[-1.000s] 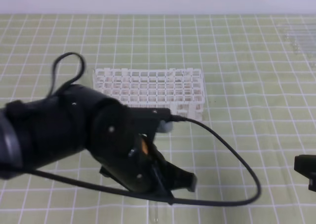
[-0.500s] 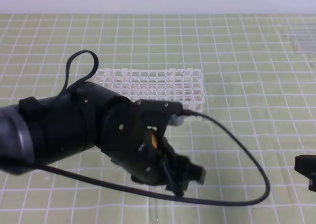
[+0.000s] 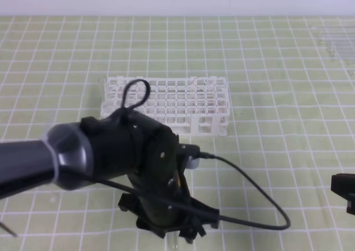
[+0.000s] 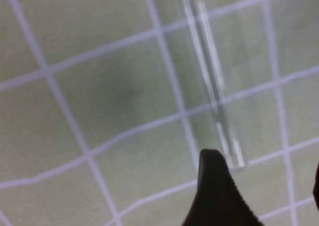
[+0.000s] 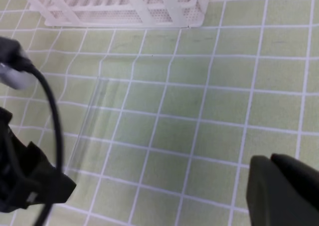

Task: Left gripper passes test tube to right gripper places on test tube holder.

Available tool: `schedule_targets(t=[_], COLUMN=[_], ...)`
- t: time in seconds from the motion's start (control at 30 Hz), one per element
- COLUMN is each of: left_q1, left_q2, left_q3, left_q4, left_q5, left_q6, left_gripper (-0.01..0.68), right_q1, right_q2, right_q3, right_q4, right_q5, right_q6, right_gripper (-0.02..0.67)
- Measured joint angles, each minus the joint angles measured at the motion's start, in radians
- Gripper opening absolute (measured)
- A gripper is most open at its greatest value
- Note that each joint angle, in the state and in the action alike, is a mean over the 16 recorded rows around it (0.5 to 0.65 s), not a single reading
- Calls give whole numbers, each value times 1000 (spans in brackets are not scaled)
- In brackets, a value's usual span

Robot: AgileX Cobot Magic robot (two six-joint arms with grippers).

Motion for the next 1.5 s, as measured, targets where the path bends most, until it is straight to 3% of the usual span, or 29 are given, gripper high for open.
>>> schedule_targets(t=[0.73, 1.23, 1.5], left_q1=[0, -1, -1], left_q2=[154, 195, 196], left_q3=[-119, -129, -129], left_q4=[90, 96, 101], left_q5=[89, 79, 74], left_q6=[-55, -55, -55], left_gripper=[356, 329, 269], right_q1=[0, 0, 0], right_q2=[0, 0, 0], right_q3=[0, 0, 0], right_q4=[0, 3, 7], right_q5=[-2, -5, -5], right_q6=[0, 0, 0], right_gripper=[-18, -18, -18])
